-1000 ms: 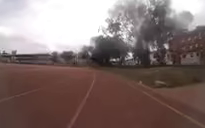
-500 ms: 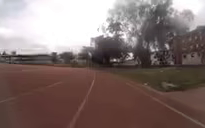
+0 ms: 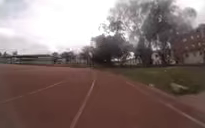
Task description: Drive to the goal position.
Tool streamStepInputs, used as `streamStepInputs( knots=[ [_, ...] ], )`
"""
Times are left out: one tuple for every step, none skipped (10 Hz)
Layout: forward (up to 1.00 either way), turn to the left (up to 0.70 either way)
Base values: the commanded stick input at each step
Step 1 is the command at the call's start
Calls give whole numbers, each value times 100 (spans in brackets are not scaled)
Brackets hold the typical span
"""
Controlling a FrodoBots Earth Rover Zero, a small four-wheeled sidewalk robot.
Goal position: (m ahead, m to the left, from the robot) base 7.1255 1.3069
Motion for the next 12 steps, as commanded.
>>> streamStepInputs(
  knots=[
    [85, 0],
    [85, 0],
    [85, 0],
    [85, 0],
    [85, 0],
    [85, 0],
    [85, 0],
    [85, 0],
    [85, 0],
    [85, 0],
    [85, 0],
    [85, 0]
  ],
)
